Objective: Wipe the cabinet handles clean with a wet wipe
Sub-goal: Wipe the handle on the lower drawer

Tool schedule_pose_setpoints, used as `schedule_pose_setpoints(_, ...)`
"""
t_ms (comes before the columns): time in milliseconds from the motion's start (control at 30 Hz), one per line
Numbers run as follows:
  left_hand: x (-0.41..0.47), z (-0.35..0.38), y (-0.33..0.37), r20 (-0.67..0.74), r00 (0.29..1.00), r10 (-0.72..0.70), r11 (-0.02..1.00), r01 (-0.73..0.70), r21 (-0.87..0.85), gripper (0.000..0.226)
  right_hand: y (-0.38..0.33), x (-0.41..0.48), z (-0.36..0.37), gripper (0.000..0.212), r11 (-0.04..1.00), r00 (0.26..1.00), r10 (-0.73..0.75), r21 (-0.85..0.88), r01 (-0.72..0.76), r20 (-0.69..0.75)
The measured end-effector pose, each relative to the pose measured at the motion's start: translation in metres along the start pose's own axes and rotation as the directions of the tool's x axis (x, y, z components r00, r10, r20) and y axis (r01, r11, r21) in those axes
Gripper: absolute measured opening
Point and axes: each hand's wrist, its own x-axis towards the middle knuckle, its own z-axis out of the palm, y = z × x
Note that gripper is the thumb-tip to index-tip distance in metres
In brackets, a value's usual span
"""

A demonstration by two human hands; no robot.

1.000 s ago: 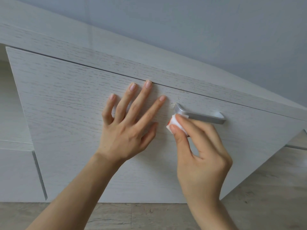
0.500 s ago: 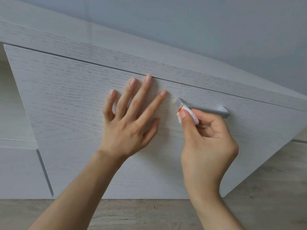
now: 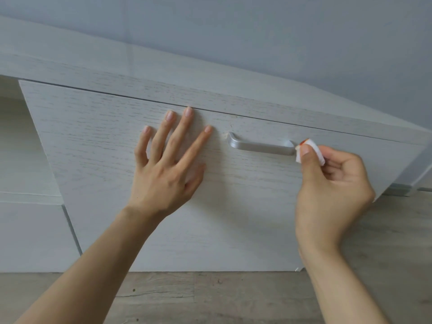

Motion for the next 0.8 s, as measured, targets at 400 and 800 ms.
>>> schedule_pose_setpoints(400, -0.080, -0.083, -0.093, 0.520, 0.854, 0.007, 0.989, -0.082, 0.122, 0.054, -0.015, -0.092, 0.060, 0.008, 0.997, 0.698, -0.048, -0.004, 0.073, 0.715)
schedule_pose_setpoints(800, -0.145, -0.175, -0.225, 0.759, 0.603, -0.247, 0.933, -0.064, 0.355, 0.064, -0.041, -0.213, 0.137, 0.006, 0.999, 0.339, 0.052, -0.053, -0.007, 0.939)
